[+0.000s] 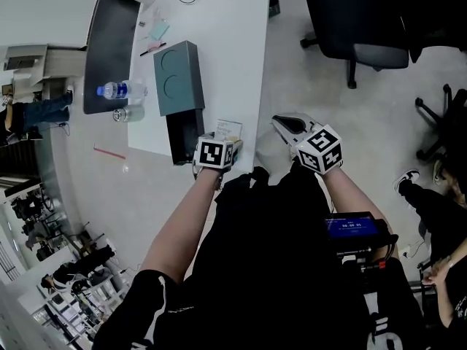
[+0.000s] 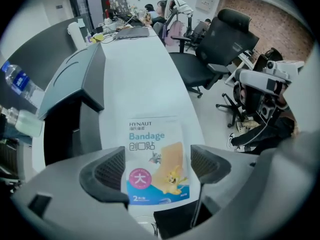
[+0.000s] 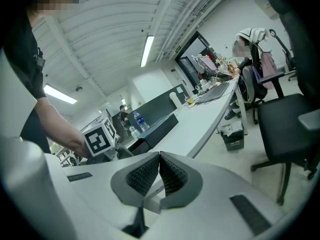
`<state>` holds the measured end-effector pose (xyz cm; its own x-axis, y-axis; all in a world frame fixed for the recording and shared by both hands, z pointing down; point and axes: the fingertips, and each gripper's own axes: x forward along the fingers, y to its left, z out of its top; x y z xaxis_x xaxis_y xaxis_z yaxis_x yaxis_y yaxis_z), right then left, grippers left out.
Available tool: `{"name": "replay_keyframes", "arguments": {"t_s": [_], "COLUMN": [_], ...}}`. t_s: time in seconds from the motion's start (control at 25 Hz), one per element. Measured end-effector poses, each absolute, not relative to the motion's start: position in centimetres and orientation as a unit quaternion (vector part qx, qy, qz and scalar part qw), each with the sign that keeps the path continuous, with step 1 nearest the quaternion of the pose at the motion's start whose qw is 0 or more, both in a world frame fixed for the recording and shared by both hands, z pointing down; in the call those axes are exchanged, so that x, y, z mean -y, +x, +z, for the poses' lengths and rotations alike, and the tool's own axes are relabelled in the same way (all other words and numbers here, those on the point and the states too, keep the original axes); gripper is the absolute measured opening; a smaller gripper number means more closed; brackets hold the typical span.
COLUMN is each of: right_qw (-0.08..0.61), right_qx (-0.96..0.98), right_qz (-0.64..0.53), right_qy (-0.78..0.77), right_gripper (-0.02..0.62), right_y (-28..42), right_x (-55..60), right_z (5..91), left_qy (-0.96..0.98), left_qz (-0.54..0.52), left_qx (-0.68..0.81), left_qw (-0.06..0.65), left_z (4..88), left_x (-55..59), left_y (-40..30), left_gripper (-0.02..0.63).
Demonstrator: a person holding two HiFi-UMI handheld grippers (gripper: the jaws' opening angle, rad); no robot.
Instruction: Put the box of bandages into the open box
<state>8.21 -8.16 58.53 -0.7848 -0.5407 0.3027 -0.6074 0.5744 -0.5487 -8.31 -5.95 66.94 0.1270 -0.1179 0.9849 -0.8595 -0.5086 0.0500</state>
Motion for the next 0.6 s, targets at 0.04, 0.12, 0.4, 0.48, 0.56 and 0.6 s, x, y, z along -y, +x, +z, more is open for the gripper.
{"name": "replay_keyframes", "arguments": {"t_s": [0.04, 0.12, 0.4, 0.48, 0.56, 0.6], "right_qw": [0.050, 0.049, 0.051, 0.053, 0.056, 0.058], "right_qx": [0.885, 0.884, 0.883, 0.885, 0.888, 0.889], "right_qz": [0.330, 0.331, 0.329, 0.329, 0.327, 0.325], "right_qy": [0.325, 0.328, 0.329, 0.325, 0.320, 0.317], "right_gripper": [0.026, 0.026, 0.026, 0.026, 0.026, 0.026], "right_y": [8.4, 8.7, 9.0, 8.8, 8.7, 8.6], "right_x": [8.1, 7.9, 7.6, 7.5, 7.3, 7.2], "right_z": [58.5, 58.5, 58.5, 58.5, 58.4, 58.4], "left_qy": [0.667, 0.658, 0.649, 0.650, 0.653, 0.656], "left_qz": [0.556, 0.563, 0.564, 0.559, 0.551, 0.547], "left_qx": [0.364, 0.368, 0.376, 0.383, 0.386, 0.388], "left_qw": [0.335, 0.339, 0.346, 0.345, 0.347, 0.348], "left_z": [67.0, 67.1, 67.2, 67.0, 66.7, 66.5], "left_x": [5.9, 5.8, 5.6, 5.6, 5.5, 5.5], "left_y": [-8.3, -8.4, -9.2, -9.3, -9.2, -9.1], "left_gripper": [0.402, 0.402, 0.382, 0.382, 0.380, 0.380]}}
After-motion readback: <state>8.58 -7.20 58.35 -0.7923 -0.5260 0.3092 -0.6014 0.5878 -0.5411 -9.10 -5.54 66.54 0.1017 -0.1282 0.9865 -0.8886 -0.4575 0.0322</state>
